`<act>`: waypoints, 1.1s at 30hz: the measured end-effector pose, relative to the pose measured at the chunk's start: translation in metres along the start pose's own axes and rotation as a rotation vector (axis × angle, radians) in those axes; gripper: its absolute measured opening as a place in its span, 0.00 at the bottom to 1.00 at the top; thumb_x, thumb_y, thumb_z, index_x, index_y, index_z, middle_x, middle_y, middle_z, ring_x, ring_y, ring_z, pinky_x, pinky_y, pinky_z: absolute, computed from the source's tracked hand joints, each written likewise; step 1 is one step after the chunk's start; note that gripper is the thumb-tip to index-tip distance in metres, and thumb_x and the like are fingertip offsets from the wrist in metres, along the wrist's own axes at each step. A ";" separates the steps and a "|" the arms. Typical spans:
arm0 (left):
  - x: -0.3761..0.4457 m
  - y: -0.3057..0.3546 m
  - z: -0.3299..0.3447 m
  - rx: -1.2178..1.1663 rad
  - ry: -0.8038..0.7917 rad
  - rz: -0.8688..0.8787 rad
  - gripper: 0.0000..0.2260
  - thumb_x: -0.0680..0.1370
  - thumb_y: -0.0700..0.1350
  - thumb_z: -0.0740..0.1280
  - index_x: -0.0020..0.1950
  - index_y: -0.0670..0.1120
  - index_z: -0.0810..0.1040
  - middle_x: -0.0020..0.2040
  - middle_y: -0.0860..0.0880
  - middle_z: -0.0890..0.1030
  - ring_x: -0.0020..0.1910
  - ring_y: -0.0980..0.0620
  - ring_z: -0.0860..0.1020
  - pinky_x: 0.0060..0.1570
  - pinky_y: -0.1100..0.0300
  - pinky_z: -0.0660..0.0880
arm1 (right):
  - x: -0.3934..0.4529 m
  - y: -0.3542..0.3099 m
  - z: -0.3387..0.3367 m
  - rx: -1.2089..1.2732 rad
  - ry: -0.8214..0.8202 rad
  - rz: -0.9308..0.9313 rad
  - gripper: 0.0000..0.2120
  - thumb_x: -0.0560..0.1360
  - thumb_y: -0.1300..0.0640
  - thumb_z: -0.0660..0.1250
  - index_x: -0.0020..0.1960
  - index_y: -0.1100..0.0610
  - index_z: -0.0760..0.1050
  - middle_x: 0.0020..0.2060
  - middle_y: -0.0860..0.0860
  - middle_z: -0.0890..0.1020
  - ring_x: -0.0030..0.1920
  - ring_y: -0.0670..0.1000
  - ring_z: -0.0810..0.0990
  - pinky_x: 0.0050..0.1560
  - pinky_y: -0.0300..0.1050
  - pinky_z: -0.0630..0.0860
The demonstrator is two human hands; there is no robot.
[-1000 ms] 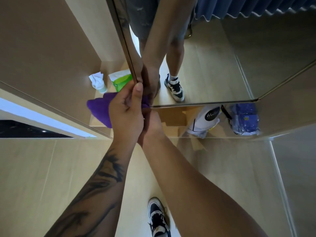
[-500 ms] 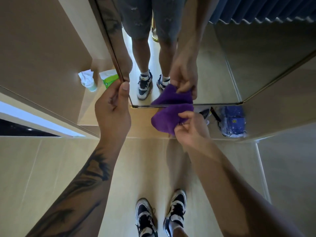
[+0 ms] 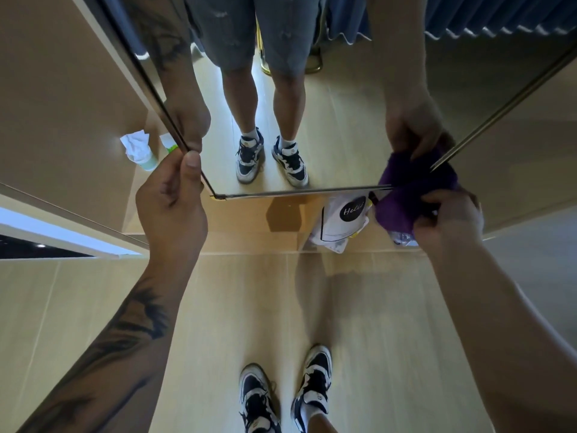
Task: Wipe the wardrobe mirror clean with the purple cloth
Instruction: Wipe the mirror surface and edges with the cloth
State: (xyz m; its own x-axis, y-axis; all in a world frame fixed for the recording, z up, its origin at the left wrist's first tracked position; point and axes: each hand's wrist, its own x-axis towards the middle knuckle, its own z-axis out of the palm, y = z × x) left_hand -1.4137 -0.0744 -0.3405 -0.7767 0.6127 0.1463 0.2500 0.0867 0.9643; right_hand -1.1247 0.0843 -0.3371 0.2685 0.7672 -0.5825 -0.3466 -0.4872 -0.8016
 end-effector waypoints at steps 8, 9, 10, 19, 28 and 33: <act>-0.004 0.003 0.001 0.025 0.034 -0.015 0.20 0.85 0.57 0.62 0.44 0.42 0.73 0.37 0.41 0.67 0.40 0.51 0.65 0.47 0.50 0.72 | -0.028 -0.022 -0.003 -0.136 -0.075 -0.278 0.26 0.69 0.80 0.62 0.55 0.52 0.77 0.50 0.52 0.85 0.46 0.50 0.86 0.48 0.48 0.84; -0.005 0.006 0.001 0.041 0.033 -0.026 0.19 0.85 0.57 0.62 0.44 0.43 0.73 0.37 0.43 0.67 0.40 0.51 0.66 0.47 0.50 0.72 | -0.032 -0.028 -0.001 -0.149 -0.066 -0.310 0.26 0.69 0.79 0.63 0.57 0.53 0.77 0.49 0.51 0.85 0.44 0.48 0.86 0.47 0.47 0.84; -0.007 0.011 0.000 0.052 0.026 -0.035 0.18 0.85 0.58 0.62 0.44 0.44 0.74 0.36 0.44 0.68 0.40 0.51 0.67 0.47 0.49 0.72 | -0.038 -0.036 0.000 -0.160 -0.064 -0.332 0.27 0.69 0.79 0.63 0.60 0.54 0.77 0.48 0.49 0.85 0.43 0.46 0.87 0.47 0.45 0.84; -0.003 0.102 0.013 -0.022 0.137 0.069 0.11 0.83 0.45 0.68 0.63 0.42 0.77 0.53 0.51 0.82 0.50 0.63 0.80 0.55 0.65 0.76 | -0.034 -0.053 -0.006 -0.254 -0.198 -0.263 0.31 0.64 0.69 0.66 0.65 0.51 0.76 0.54 0.49 0.86 0.58 0.56 0.84 0.65 0.61 0.79; -0.042 0.171 0.037 0.332 0.181 0.223 0.41 0.78 0.54 0.73 0.85 0.52 0.53 0.84 0.48 0.55 0.83 0.51 0.55 0.80 0.47 0.58 | -0.061 -0.075 -0.012 -0.332 -0.184 -0.248 0.28 0.74 0.71 0.67 0.61 0.40 0.75 0.56 0.44 0.86 0.60 0.47 0.83 0.68 0.56 0.77; -0.061 0.238 0.090 0.657 0.005 0.657 0.34 0.80 0.58 0.71 0.82 0.54 0.62 0.83 0.39 0.56 0.83 0.39 0.53 0.76 0.30 0.54 | -0.092 -0.100 -0.010 -0.238 -0.207 -0.202 0.28 0.75 0.72 0.64 0.68 0.47 0.72 0.52 0.39 0.85 0.59 0.47 0.83 0.69 0.58 0.76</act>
State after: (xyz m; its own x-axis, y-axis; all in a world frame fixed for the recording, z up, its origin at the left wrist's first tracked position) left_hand -1.2545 -0.0206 -0.1395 -0.3652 0.6933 0.6213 0.9169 0.1523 0.3690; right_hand -1.1060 0.0579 -0.2046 0.1146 0.9141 -0.3890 -0.0797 -0.3819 -0.9208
